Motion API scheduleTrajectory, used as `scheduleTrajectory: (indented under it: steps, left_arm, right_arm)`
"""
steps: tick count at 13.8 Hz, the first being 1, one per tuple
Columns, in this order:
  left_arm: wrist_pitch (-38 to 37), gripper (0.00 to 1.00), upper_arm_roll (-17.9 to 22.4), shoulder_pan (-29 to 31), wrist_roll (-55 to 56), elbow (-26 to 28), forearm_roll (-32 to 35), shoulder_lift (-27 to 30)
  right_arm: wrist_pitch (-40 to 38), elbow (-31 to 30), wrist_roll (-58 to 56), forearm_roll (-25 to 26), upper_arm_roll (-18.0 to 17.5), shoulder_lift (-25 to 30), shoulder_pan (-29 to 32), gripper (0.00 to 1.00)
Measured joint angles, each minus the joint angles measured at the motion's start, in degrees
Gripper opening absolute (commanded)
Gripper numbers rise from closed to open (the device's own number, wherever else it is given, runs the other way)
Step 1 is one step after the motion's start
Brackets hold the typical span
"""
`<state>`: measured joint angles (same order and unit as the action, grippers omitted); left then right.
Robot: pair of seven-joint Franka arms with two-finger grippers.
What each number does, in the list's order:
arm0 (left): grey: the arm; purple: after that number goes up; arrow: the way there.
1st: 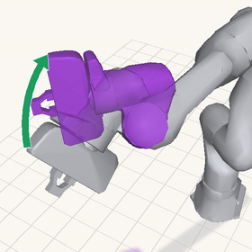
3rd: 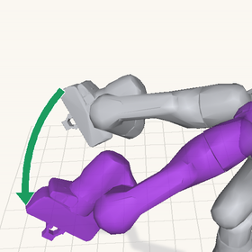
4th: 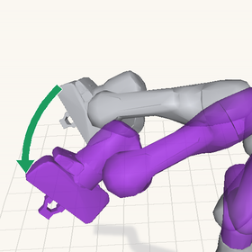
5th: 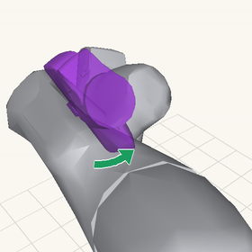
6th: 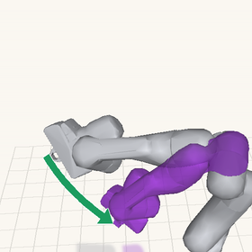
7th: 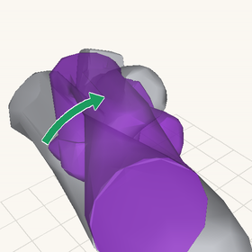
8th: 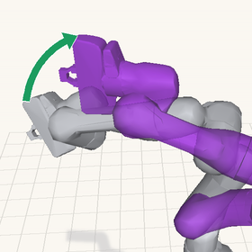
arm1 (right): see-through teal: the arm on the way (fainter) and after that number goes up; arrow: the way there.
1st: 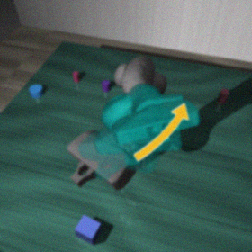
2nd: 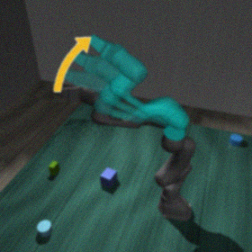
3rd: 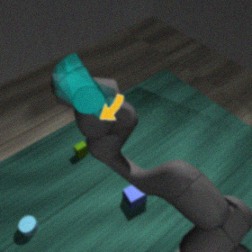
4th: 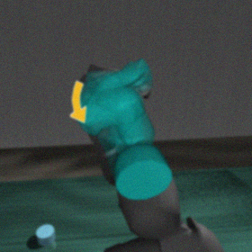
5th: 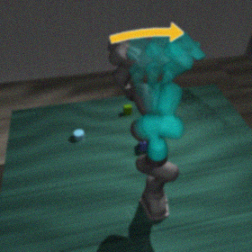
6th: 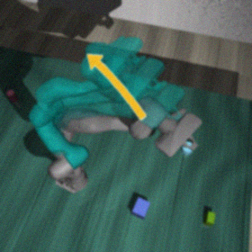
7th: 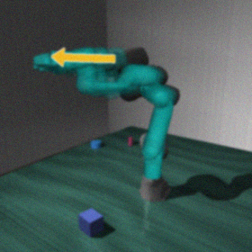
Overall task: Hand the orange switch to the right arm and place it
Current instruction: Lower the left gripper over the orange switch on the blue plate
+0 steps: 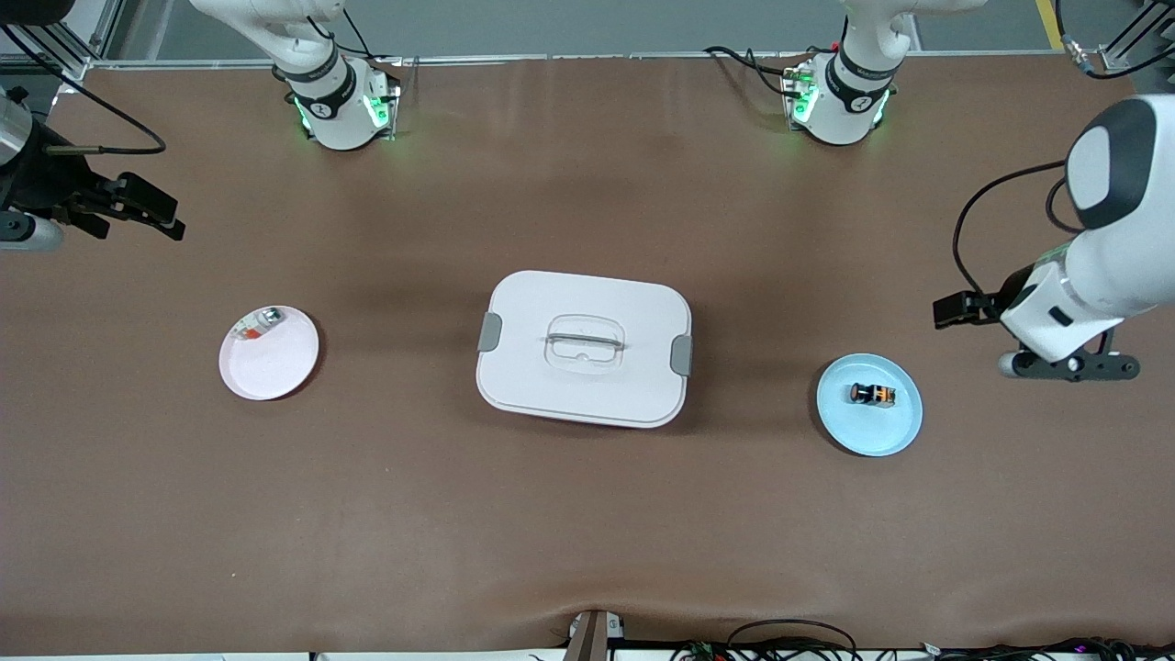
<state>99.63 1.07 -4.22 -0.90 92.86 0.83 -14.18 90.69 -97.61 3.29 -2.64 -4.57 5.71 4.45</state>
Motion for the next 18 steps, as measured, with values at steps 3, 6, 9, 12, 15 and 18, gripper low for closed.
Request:
scheduleTrajectory:
  steps: [3, 6, 9, 12, 15, 18]
  left_arm:
    - [6.0, 1.0, 0.0, 0.1, -1.5, 1.9, 0.0, -3.3]
    - [12.5, 1.0, 0.0, 0.2, -6.3, 5.0, 0.0, -6.0]
    - [16.1, 1.0, 0.0, 0.3, -10.2, 6.1, 0.0, -8.3]
    - [19.6, 1.0, 0.0, 0.3, -11.1, 6.7, 0.0, -11.1]
    - [20.6, 1.0, 0.0, 0.3, -11.2, 6.8, 0.0, -13.5]
    - [21.1, 1.0, -0.2, 0.3, -11.2, 7.1, 0.0, -14.8]
  right_arm:
    - [-0.1, -0.1, 0.0, 0.0, 0.0, 0.0, 0.0, 1.0]
    - [-0.1, -0.2, 0.0, 0.0, 0.1, 0.0, 0.0, 1.0]
    - [-0.1, -0.2, 0.0, 0.0, 0.1, 0.0, 0.0, 1.0]
    - [-0.1, -0.2, 0.0, 0.0, 0.1, 0.0, 0.0, 1.0]
    - [-0.1, -0.4, 0.0, 0.0, 0.2, 0.0, 0.0, 1.0]
    - [-0.1, -0.4, 0.0, 0.0, 0.4, 0.0, 0.0, 1.0]
